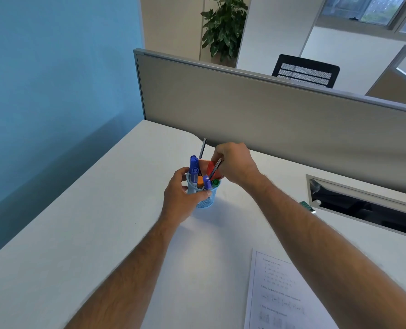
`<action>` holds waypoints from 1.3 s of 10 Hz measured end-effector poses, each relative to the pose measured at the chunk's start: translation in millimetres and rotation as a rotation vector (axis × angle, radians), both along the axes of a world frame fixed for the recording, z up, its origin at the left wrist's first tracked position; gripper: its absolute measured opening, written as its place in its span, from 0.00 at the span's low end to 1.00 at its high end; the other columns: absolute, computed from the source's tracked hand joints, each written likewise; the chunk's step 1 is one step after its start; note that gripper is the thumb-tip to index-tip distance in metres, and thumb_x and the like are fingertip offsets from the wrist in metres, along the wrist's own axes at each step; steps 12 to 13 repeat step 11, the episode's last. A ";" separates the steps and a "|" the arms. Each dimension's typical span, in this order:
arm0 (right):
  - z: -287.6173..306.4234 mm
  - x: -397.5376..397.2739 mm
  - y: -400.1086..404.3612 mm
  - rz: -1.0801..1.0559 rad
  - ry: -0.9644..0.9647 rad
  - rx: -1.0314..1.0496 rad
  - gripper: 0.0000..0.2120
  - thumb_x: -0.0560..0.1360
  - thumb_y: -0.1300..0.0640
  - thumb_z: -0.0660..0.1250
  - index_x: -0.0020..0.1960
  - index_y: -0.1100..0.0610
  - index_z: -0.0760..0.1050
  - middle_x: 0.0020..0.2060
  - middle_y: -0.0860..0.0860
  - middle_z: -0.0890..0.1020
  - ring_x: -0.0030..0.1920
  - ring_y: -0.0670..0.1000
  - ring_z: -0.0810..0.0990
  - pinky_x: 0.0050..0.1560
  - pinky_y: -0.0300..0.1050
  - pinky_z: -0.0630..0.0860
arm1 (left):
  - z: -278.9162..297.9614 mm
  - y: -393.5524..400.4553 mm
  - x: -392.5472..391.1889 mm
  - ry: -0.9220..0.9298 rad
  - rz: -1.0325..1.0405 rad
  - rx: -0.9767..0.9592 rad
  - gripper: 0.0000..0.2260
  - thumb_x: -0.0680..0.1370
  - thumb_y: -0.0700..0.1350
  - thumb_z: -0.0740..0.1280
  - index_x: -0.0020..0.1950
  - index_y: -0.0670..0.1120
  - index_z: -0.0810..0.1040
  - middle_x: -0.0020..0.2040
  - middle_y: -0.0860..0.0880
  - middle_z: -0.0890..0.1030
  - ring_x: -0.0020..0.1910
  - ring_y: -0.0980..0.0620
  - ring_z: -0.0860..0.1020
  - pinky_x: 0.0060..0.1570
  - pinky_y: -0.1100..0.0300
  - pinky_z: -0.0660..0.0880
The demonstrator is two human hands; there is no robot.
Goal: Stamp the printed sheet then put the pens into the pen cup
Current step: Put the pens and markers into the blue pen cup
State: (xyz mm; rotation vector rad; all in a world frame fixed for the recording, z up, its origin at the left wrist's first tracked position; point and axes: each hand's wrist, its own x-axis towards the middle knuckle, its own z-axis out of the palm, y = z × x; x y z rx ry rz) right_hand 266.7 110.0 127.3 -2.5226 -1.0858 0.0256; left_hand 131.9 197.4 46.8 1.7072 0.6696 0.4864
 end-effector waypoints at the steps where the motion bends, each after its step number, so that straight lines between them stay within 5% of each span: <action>1: -3.0 2.7 -1.1 -0.022 0.056 0.003 0.08 0.66 0.67 0.71 0.40 0.57 0.83 0.36 0.52 0.84 0.38 0.53 0.80 0.35 0.44 0.78 | -0.5 0.1 -0.4 -0.002 0.003 -0.001 0.33 0.65 0.49 0.80 0.65 0.54 0.70 0.58 0.57 0.75 0.54 0.51 0.78 0.46 0.61 0.75; 3: -14.0 -3.4 -3.3 -0.030 0.057 -0.062 0.03 0.63 0.59 0.71 0.36 0.55 0.83 0.29 0.50 0.81 0.33 0.52 0.77 0.31 0.40 0.72 | -1.0 0.7 -0.3 -0.007 0.010 -0.021 0.33 0.64 0.48 0.81 0.64 0.54 0.70 0.58 0.56 0.76 0.53 0.50 0.79 0.45 0.62 0.75; 5: -21.8 -8.1 -4.1 0.010 0.140 -0.116 0.07 0.65 0.58 0.69 0.40 0.56 0.84 0.32 0.52 0.82 0.34 0.51 0.76 0.30 0.39 0.69 | -1.6 1.0 0.3 -0.005 0.005 -0.012 0.33 0.64 0.49 0.81 0.64 0.54 0.71 0.58 0.56 0.77 0.52 0.52 0.79 0.41 0.70 0.72; 7: -25.0 -6.6 -4.8 0.046 0.117 -0.150 0.08 0.71 0.59 0.69 0.48 0.55 0.85 0.33 0.48 0.79 0.37 0.50 0.76 0.31 0.38 0.67 | -2.8 0.8 0.2 -0.002 0.008 -0.002 0.32 0.64 0.49 0.81 0.64 0.54 0.71 0.59 0.55 0.78 0.53 0.50 0.80 0.42 0.68 0.73; 10: -25.9 -6.5 -20.3 0.006 0.140 0.034 0.12 0.72 0.55 0.70 0.55 0.52 0.83 0.42 0.49 0.84 0.42 0.48 0.78 0.36 0.37 0.67 | -2.7 3.8 -1.4 0.038 -0.039 0.088 0.35 0.66 0.52 0.80 0.68 0.52 0.68 0.66 0.52 0.76 0.58 0.50 0.78 0.49 0.61 0.74; 13: -22.6 -9.9 -30.8 -0.040 0.136 0.155 0.10 0.71 0.57 0.71 0.52 0.53 0.84 0.42 0.49 0.85 0.40 0.45 0.78 0.37 0.36 0.69 | -1.7 5.5 -6.3 0.057 -0.043 0.102 0.39 0.66 0.52 0.79 0.72 0.50 0.65 0.69 0.51 0.74 0.61 0.50 0.76 0.52 0.58 0.75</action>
